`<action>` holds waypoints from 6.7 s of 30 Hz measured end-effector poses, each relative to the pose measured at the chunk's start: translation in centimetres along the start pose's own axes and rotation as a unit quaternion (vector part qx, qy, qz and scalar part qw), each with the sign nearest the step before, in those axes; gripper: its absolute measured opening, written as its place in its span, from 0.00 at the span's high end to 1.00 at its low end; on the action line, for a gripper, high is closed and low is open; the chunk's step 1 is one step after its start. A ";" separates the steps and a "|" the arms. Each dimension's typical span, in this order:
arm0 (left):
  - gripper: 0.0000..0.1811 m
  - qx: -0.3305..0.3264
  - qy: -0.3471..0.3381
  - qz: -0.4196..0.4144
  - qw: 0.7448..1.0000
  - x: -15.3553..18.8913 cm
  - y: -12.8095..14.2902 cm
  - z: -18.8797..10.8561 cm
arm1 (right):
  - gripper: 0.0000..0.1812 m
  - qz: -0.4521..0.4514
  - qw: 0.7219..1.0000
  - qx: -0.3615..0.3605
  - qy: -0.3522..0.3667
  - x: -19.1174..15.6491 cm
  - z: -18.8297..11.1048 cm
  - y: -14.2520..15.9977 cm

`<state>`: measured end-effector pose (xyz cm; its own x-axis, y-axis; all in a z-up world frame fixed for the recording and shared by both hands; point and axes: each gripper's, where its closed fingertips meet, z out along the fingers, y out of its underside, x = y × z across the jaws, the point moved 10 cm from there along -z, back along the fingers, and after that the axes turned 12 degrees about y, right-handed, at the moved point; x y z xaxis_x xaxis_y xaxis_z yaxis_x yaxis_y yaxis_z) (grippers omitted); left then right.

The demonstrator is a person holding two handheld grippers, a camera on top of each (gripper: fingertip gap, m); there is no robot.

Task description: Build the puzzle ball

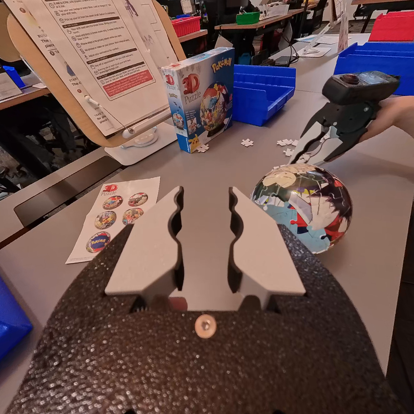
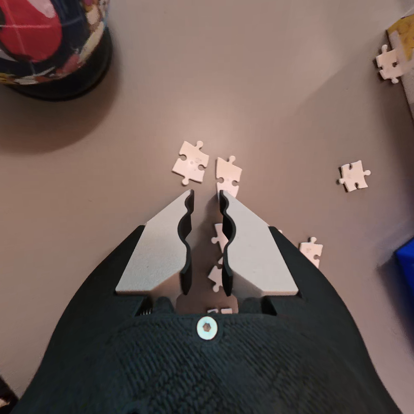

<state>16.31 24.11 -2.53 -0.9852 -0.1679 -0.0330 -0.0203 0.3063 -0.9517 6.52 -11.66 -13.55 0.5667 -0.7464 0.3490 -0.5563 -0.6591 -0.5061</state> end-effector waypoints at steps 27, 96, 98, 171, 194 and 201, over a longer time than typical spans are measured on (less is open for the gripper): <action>0.79 -0.005 0.000 -0.006 1.000 -0.4 0.4 0.2 | 0.72 -0.082 0.996 0.021 0.033 1.7 -0.6 -0.3; 0.78 -0.018 -0.009 -0.023 1.000 -1.3 1.4 -0.1 | 0.72 -0.661 0.748 -0.010 -0.062 -1.1 0.8 -3.9; 0.78 -0.017 -0.009 -0.026 0.999 -1.4 1.4 -0.2 | 0.70 -0.645 0.761 -0.018 -0.065 -1.0 0.7 -3.9; 0.77 -0.020 -0.001 -0.017 1.000 -0.9 1.1 -0.3 | 0.82 -0.300 0.939 -0.123 -0.116 1.7 0.6 -2.1; 0.78 -0.020 0.012 -0.018 1.000 -0.7 1.1 0.0 | 1.00 -0.491 0.866 -0.088 0.029 0.3 -0.8 -3.0; 0.88 0.088 0.150 -0.089 0.981 0.5 -0.5 -0.2 | 1.00 -0.514 0.796 -0.018 0.319 1.2 -6.0 -6.4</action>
<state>15.79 24.04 -2.03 -0.9751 0.0865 0.2041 -0.1924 0.1267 -0.9731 7.13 -8.93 -5.21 0.3157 0.3021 0.8995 -0.0214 -0.9455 0.3251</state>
